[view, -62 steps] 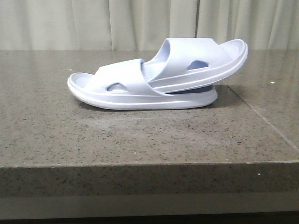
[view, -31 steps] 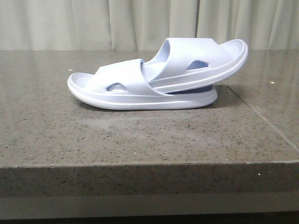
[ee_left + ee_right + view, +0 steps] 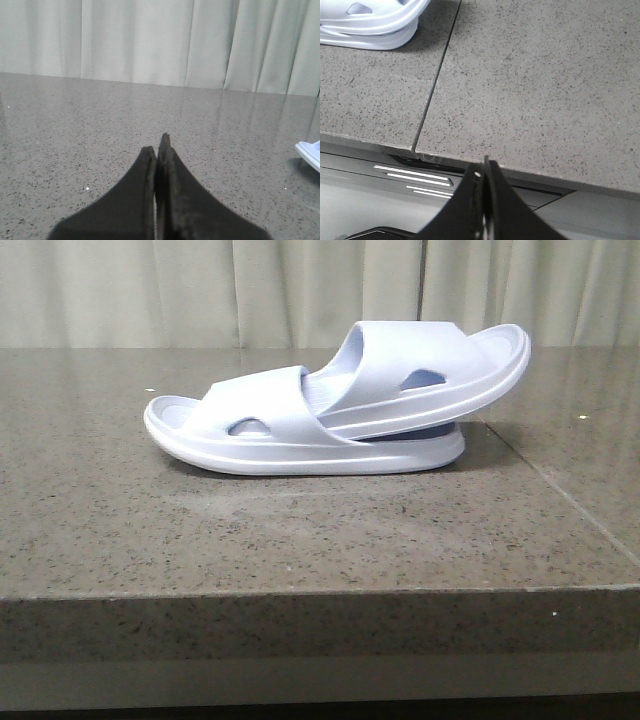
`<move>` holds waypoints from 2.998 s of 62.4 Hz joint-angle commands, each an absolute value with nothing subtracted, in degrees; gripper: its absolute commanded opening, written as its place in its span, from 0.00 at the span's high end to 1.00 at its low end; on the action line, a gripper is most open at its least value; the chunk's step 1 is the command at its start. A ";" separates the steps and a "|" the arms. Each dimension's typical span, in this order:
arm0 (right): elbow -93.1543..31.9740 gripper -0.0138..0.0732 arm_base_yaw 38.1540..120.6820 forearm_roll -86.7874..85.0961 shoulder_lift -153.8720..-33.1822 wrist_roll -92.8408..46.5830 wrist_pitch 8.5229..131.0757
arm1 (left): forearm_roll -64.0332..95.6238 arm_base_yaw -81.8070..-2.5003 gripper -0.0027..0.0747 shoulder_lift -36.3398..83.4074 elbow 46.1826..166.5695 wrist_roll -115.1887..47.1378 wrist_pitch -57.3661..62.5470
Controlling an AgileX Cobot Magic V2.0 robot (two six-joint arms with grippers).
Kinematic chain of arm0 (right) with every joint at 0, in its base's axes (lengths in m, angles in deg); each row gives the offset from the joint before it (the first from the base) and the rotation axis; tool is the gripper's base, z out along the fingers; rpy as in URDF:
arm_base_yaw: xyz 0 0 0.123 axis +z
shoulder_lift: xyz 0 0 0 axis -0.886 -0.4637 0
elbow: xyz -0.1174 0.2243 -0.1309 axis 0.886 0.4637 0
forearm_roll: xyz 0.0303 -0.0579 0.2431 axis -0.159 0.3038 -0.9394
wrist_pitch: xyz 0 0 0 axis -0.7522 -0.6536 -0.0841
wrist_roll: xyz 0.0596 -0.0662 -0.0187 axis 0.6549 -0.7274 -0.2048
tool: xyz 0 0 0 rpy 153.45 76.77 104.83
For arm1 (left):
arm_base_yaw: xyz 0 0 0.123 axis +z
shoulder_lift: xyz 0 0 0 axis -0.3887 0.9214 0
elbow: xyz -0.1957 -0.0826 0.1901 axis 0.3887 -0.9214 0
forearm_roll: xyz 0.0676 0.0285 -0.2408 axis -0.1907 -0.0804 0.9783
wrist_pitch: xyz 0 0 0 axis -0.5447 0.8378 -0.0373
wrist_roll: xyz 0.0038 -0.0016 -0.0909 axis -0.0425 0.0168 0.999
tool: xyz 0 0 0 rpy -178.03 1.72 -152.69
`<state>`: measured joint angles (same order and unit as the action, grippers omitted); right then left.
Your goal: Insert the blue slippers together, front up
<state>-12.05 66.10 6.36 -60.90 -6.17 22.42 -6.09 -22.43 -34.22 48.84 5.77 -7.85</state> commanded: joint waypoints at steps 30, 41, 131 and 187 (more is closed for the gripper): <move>-13.32 0.98 66.14 6.05 -61.29 -6.54 25.77 | -6.20 -22.45 0.99 -35.18 48.53 6.51 -13.05; -13.32 0.98 66.14 6.05 -61.29 -6.54 25.77 | -6.20 -22.45 0.99 -35.18 48.53 6.51 -13.05; 31.03 0.98 63.47 7.73 -33.56 -6.82 82.37 | -6.20 -22.45 0.99 -35.18 48.53 6.51 -13.05; 31.03 0.98 63.70 7.73 -33.56 -6.82 82.37 | -6.20 -22.45 0.99 -35.18 48.53 6.51 -13.05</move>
